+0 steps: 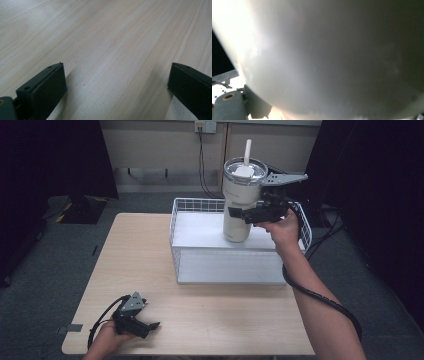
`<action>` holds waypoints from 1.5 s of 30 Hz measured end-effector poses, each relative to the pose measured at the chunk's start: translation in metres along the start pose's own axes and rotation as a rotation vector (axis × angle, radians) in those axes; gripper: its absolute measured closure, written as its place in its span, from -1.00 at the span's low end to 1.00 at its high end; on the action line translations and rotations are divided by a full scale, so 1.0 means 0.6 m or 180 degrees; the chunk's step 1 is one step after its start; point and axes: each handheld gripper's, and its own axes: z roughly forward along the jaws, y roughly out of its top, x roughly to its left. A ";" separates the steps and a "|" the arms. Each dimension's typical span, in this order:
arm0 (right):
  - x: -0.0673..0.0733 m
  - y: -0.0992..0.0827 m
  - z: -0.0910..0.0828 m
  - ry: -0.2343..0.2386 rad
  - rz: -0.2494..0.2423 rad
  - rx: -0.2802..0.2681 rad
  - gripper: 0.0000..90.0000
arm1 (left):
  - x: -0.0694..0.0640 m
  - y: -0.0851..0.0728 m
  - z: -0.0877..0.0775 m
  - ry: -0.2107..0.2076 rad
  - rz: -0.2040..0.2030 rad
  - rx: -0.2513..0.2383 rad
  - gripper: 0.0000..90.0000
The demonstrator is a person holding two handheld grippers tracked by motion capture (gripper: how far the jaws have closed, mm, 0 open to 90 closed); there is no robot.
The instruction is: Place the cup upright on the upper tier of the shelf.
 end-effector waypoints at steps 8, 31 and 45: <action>-0.005 0.000 0.013 -0.0093 0.0024 -0.0026 -0.77 | 0.000 0.000 0.000 -0.0001 -0.0001 0.0001 -0.98; -0.031 -0.015 0.027 -0.0313 0.0127 -0.0034 -0.78 | 0.000 0.000 0.000 -0.0001 0.0000 0.0001 -0.98; -0.032 -0.018 0.034 -0.0343 0.0117 -0.0032 -0.78 | 0.000 0.000 0.000 -0.0002 0.0000 0.0002 -0.98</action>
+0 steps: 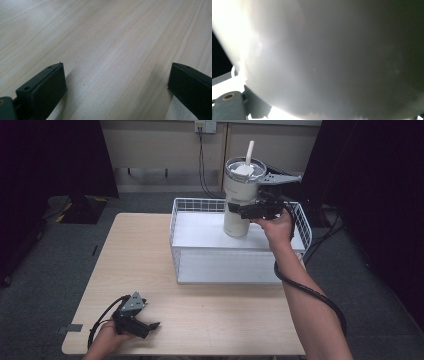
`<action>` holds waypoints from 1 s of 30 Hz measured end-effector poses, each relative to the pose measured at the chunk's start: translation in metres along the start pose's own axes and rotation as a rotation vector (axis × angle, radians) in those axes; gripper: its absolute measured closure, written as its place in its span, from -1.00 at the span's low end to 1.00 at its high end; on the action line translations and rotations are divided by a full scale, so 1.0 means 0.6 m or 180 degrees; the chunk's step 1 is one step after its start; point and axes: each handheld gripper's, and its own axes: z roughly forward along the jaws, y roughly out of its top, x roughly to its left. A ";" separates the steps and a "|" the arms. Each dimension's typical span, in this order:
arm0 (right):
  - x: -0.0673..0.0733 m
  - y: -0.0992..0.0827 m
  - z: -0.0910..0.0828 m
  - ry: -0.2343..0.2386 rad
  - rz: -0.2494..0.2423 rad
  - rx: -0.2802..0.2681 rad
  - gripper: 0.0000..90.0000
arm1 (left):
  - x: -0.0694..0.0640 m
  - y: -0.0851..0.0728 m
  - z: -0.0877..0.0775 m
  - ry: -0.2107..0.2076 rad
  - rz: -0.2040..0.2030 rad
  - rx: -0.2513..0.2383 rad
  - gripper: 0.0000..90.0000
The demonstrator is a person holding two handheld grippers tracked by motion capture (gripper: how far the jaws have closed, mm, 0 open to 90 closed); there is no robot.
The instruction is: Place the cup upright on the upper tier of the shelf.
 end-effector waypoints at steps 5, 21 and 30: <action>-0.001 -0.003 0.001 0.0001 -0.0002 0.0006 -0.78 | 0.000 0.000 0.000 -0.0001 0.0000 0.0001 -0.98; 0.002 -0.011 -0.003 0.0004 -0.0054 -0.0045 -0.78 | 0.000 0.000 0.000 0.0000 0.0000 0.0000 -0.98; 0.002 -0.013 -0.003 -0.0013 -0.0055 -0.0060 -0.79 | 0.000 0.000 0.000 -0.0006 -0.0004 -0.0006 -0.98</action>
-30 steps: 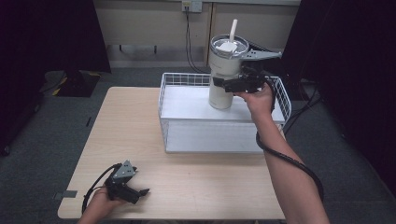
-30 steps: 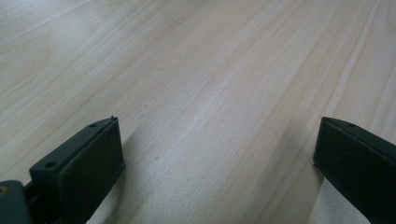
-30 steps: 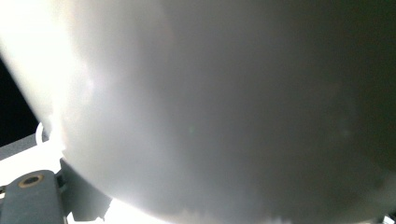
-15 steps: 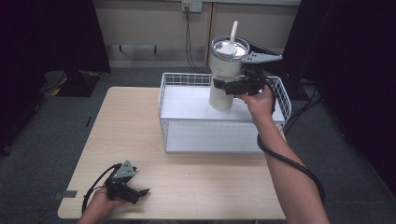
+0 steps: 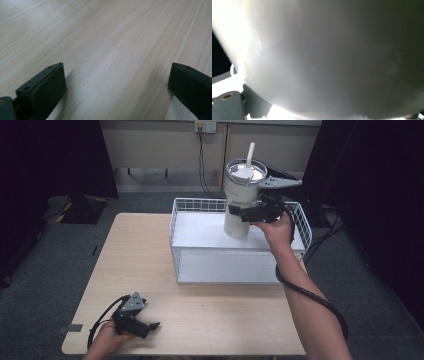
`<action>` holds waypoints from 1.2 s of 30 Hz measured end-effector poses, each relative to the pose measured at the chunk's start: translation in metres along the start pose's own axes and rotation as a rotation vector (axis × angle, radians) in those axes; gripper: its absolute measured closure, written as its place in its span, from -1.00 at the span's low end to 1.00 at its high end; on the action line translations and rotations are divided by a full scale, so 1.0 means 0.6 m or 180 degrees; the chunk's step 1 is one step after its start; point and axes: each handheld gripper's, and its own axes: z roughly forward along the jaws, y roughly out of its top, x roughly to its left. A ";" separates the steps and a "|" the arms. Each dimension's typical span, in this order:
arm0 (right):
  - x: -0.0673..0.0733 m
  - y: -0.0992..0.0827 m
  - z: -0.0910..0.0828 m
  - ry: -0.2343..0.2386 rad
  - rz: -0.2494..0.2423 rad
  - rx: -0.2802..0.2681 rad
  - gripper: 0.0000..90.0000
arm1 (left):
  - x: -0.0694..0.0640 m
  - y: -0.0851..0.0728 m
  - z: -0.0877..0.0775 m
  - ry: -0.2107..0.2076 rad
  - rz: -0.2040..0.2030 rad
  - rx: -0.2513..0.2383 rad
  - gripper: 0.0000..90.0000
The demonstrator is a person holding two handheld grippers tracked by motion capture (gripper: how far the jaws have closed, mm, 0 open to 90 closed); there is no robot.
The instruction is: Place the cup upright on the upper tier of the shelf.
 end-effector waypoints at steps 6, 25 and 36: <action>-0.001 -0.004 0.000 0.0007 -0.0016 -0.0035 -0.80 | 0.000 0.000 0.000 0.0002 -0.0001 -0.0001 -0.98; 0.001 -0.019 -0.002 0.0001 0.0016 0.0030 -0.81 | 0.000 -0.001 0.000 0.0001 0.0004 -0.0003 -0.98; -0.002 -0.030 -0.002 0.0032 0.0040 0.0063 -0.81 | -0.001 -0.002 -0.002 0.0007 0.0003 -0.0002 -0.98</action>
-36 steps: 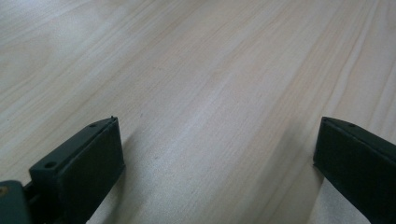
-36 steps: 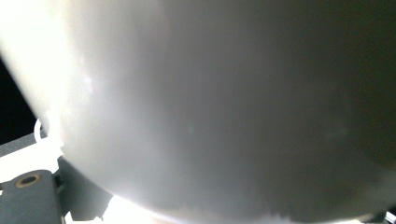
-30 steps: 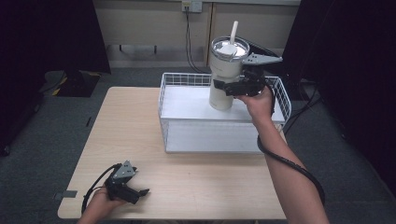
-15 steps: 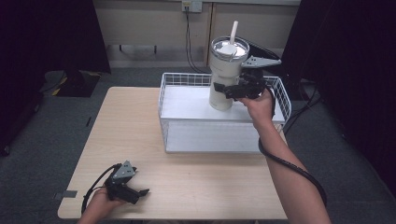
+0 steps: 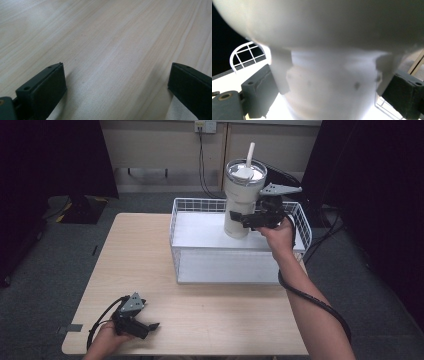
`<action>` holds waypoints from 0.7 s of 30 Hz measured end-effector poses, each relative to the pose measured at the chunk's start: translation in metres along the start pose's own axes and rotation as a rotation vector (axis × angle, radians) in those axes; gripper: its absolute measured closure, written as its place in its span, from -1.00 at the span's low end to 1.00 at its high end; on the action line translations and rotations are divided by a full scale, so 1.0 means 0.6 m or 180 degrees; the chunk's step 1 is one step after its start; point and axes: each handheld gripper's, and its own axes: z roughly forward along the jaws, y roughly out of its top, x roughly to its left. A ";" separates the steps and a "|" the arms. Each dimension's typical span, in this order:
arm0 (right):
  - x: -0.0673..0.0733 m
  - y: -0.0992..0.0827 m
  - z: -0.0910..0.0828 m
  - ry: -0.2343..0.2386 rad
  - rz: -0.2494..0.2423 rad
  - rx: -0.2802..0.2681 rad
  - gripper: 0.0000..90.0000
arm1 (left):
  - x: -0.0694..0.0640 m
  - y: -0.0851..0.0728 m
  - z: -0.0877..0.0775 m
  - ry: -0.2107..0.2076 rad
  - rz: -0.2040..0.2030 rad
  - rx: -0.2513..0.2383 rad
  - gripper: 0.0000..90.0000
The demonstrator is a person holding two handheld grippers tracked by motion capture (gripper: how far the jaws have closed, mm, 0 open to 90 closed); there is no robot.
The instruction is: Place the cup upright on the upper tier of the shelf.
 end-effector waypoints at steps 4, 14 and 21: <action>0.000 -0.006 0.000 -0.0003 -0.0015 0.0045 -0.81 | 0.000 0.000 0.000 0.0000 0.0001 0.0001 -0.98; -0.001 -0.017 -0.010 -0.0006 -0.0057 0.0171 -0.80 | 0.000 0.000 -0.001 0.0009 0.0003 0.0002 -0.98; -0.003 -0.020 -0.023 -0.0018 -0.0067 0.0193 -0.80 | 0.000 -0.001 -0.001 0.0005 0.0001 0.0004 -0.98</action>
